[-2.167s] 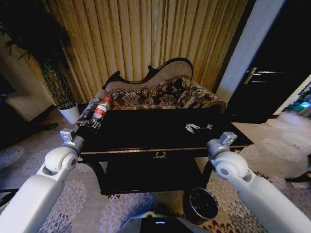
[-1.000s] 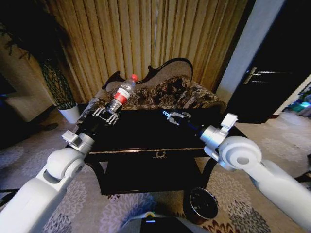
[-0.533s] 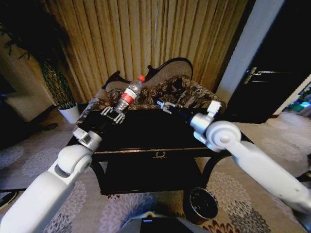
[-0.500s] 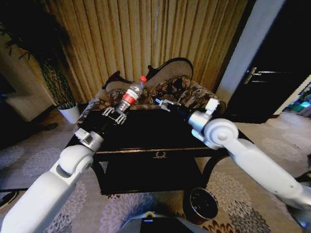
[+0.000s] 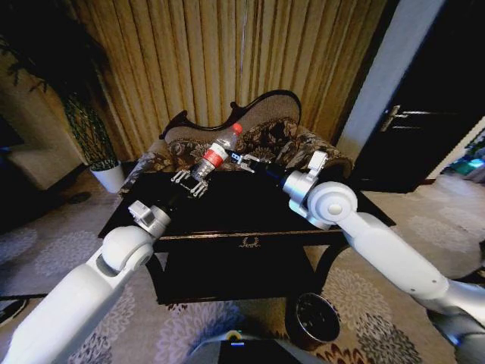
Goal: Move to the front of the table and place the trash on the table into the trash bin.
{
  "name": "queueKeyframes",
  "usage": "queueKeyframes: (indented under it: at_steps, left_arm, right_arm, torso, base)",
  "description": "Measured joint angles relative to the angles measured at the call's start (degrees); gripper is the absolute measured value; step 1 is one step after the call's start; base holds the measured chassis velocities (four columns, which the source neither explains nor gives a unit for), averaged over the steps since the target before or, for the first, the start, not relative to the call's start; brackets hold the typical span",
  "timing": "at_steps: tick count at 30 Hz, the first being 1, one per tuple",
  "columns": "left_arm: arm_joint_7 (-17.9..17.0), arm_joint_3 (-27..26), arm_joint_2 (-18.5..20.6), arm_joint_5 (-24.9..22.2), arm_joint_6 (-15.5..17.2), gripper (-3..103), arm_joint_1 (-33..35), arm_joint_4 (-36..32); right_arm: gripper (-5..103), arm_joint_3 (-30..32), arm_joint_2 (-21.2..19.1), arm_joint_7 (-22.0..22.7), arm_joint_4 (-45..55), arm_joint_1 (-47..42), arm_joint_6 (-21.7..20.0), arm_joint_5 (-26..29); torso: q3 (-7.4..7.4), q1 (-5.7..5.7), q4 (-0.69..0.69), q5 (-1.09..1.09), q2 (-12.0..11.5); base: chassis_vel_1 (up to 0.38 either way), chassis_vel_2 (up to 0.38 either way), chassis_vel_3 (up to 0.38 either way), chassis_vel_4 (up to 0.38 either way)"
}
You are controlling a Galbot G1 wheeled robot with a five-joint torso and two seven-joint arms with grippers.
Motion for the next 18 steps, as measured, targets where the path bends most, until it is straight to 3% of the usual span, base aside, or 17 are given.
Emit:
queueKeyframes:
  at_steps: [18]
  left_arm:
    - [-0.11, 3.70, -0.74, 0.11, 0.89, 41, -2.04, 0.35]
  right_arm:
    - [100, -0.56, 1.46, -0.06, -0.41, 0.82, -0.18, -0.28]
  torso:
    - [0.00, 0.00, 0.01, -0.01, 0.01]
  base:
    - [0.000, 0.000, 0.000, 0.000]
